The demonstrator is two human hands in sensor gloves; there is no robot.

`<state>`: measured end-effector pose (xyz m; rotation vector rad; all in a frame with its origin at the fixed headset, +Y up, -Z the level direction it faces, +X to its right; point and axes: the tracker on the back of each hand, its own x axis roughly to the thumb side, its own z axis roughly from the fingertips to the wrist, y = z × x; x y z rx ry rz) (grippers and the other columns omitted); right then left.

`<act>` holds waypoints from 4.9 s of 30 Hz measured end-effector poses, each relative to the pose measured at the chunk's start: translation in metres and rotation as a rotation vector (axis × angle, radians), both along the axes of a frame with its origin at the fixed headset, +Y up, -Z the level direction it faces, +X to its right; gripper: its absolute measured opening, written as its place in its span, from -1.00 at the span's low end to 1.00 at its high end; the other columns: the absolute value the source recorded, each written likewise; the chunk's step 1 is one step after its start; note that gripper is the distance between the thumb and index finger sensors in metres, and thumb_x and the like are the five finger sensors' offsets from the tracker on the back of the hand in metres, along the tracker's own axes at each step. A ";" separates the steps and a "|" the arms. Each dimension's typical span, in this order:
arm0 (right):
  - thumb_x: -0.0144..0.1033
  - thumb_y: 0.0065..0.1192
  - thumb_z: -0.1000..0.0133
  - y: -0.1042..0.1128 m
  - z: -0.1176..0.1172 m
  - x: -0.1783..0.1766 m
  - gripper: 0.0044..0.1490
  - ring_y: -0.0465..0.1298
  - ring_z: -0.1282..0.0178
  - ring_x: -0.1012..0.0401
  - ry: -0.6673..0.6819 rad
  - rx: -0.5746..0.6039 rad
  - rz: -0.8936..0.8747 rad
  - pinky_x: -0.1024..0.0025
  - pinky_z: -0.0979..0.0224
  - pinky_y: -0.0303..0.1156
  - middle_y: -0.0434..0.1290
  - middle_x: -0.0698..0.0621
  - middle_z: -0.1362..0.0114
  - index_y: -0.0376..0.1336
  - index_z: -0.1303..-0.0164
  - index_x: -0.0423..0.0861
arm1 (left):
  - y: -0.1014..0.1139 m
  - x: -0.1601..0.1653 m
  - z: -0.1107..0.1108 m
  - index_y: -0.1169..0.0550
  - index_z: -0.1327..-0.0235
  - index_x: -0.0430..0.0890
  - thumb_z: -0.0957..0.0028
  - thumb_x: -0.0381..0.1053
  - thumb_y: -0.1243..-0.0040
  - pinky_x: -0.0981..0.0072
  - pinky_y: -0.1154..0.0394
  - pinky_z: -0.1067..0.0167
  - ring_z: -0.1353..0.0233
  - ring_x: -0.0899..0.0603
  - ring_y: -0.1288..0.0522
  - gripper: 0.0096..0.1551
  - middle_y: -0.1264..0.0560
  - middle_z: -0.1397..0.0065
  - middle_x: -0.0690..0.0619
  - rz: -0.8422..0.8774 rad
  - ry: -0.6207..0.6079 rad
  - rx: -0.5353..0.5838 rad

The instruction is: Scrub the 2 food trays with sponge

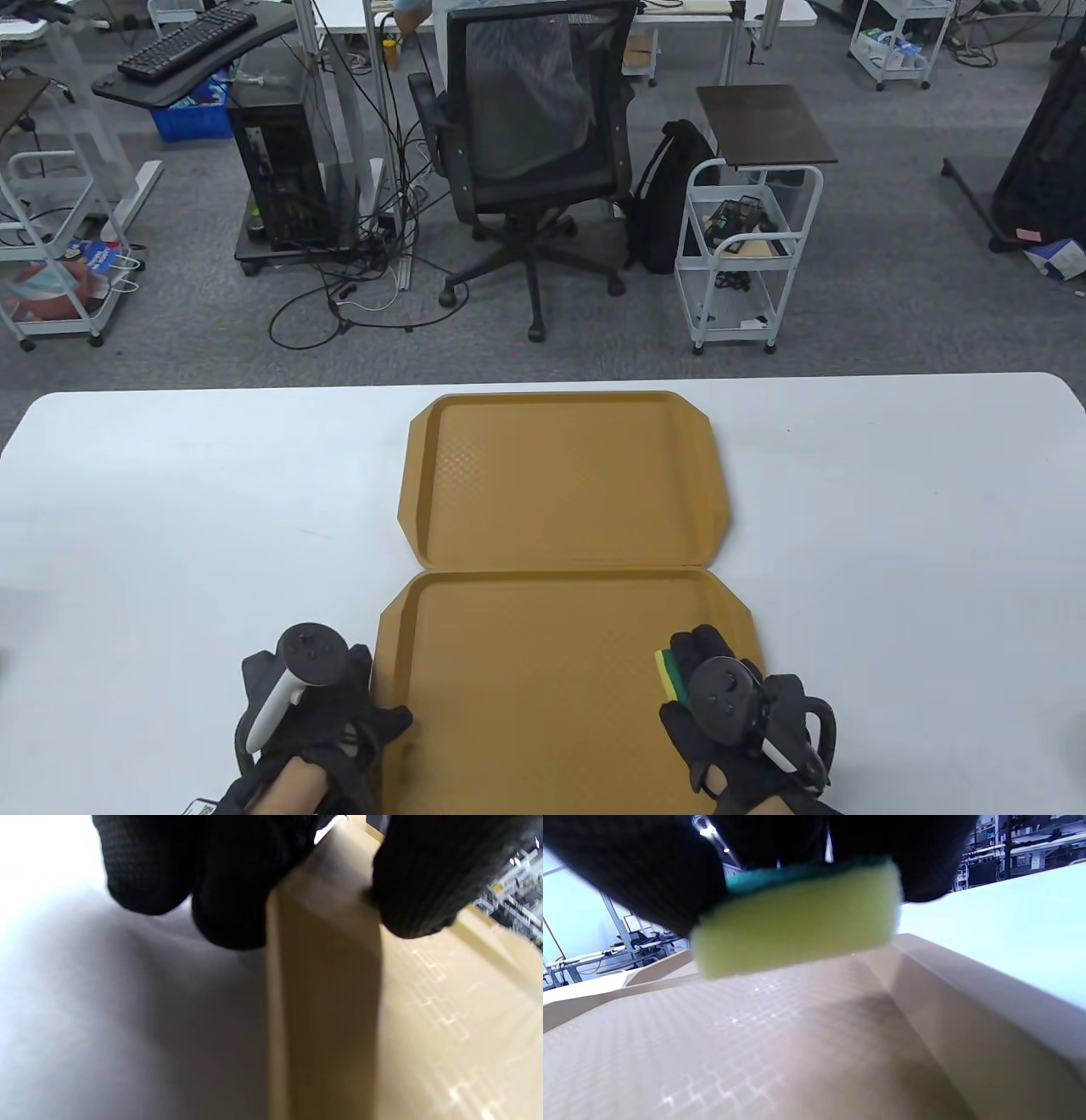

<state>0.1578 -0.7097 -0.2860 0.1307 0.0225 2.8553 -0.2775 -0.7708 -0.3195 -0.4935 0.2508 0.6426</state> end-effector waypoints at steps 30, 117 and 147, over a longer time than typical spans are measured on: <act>-0.05 0.51 -0.01 0.035 0.012 0.028 -0.07 0.44 -0.33 -0.17 0.002 0.110 -0.158 -0.13 -0.41 0.43 0.13 -0.14 -0.68 0.16 -0.57 -0.01 | 0.030 -0.011 0.007 -0.52 -0.42 0.16 0.05 0.20 -0.53 0.24 -0.78 0.24 0.05 -0.19 -0.85 -0.28 -0.66 -0.33 0.06 0.782 0.310 0.033; -0.08 0.55 0.02 -0.046 -0.032 0.014 -0.30 0.47 -0.51 -0.02 0.053 -0.022 -0.005 0.09 -0.52 0.50 0.21 -0.11 -0.63 0.32 -0.32 0.03 | 0.028 0.034 0.000 -0.13 -0.67 0.16 0.15 0.53 -0.13 -0.40 -0.06 -0.53 -0.73 -0.41 -0.02 0.11 -0.08 -0.75 -0.06 -0.383 -0.182 0.442; 0.23 0.41 0.05 -0.004 -0.008 0.048 0.04 -0.01 -0.73 -0.17 0.002 0.150 -0.112 -0.34 -0.66 0.02 -0.03 -0.06 -0.74 0.10 -0.59 0.06 | 0.035 0.017 -0.001 -0.18 -0.67 0.18 0.15 0.53 -0.14 -0.40 -0.08 -0.52 -0.73 -0.41 -0.06 0.08 -0.12 -0.75 -0.06 -0.410 -0.148 0.480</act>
